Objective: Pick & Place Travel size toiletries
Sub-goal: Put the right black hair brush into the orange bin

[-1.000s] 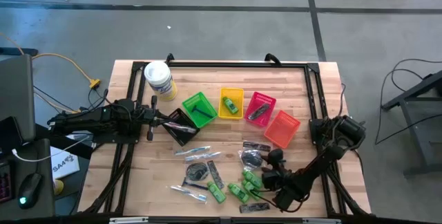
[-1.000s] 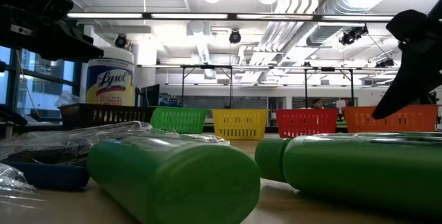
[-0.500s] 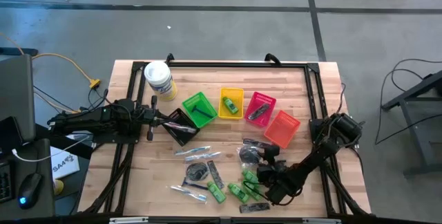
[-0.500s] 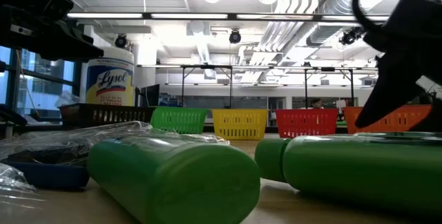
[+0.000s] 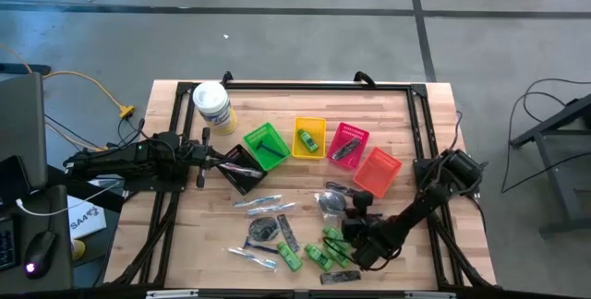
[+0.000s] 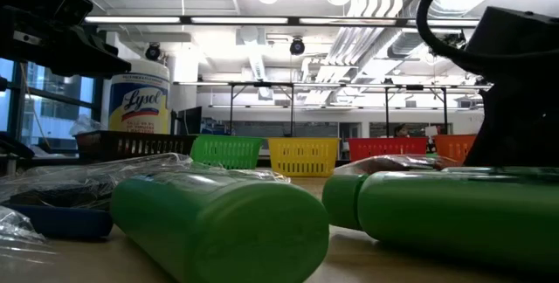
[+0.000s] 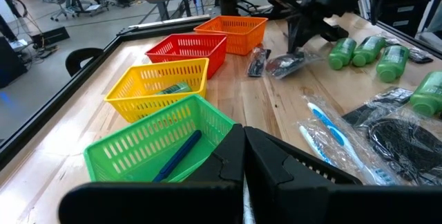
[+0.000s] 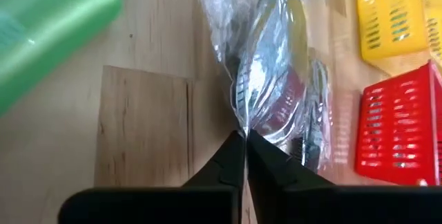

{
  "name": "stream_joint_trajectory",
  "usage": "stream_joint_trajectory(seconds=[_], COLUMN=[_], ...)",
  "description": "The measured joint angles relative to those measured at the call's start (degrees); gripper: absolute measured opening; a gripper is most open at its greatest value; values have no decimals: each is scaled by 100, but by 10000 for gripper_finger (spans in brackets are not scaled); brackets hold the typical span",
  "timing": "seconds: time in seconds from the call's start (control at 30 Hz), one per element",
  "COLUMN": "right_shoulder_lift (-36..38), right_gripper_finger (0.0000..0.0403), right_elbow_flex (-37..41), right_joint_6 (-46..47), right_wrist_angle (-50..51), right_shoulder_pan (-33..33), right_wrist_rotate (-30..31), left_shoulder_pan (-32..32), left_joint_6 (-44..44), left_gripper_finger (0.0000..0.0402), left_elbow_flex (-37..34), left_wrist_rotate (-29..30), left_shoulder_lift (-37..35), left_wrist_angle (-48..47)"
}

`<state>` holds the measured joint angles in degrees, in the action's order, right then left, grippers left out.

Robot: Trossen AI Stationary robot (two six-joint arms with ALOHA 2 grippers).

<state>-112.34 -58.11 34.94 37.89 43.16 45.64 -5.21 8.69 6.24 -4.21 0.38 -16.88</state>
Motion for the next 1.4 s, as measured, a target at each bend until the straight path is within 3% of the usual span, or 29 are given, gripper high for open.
stream_joint_trajectory(seconds=[0.13, 0.53, 0.7, 0.97, 1.07, 1.27, 1.4], right_shoulder_lift=[382, 2419, 3092, 4213, 4695, 5518, 5946], right_gripper_finger=[3, 3, 3, 3, 3, 3, 3], right_elbow_flex=[-18, -98, -98, 37, 212, 798, 1214], right_joint_6=[-95, -413, -1175, -2805, -3166, -4144, -4402], right_wrist_angle=[295, 141, -67, -814, -1085, -2190, -2605], right_shoulder_pan=[184, 756, 750, 534, 270, -459, -1012], right_wrist_rotate=[115, 252, -250, -536, -1057, -3023, -3605], left_shoulder_pan=[0, -1, 0, -1, -2, 0, -1], left_joint_6=[0, 1, 2, 1, 7, 11, 13], left_gripper_finger=[0, 0, 0, 0, 0, 0, 0], left_elbow_flex=[2, 2, 2, 1, 2, 2, 2], left_wrist_rotate=[0, 0, 0, 0, 0, 0, -2], left_shoulder_lift=[0, 0, 0, 1, 0, 0, 1], left_wrist_angle=[-1, 0, 4, 17, 20, 22, 23])
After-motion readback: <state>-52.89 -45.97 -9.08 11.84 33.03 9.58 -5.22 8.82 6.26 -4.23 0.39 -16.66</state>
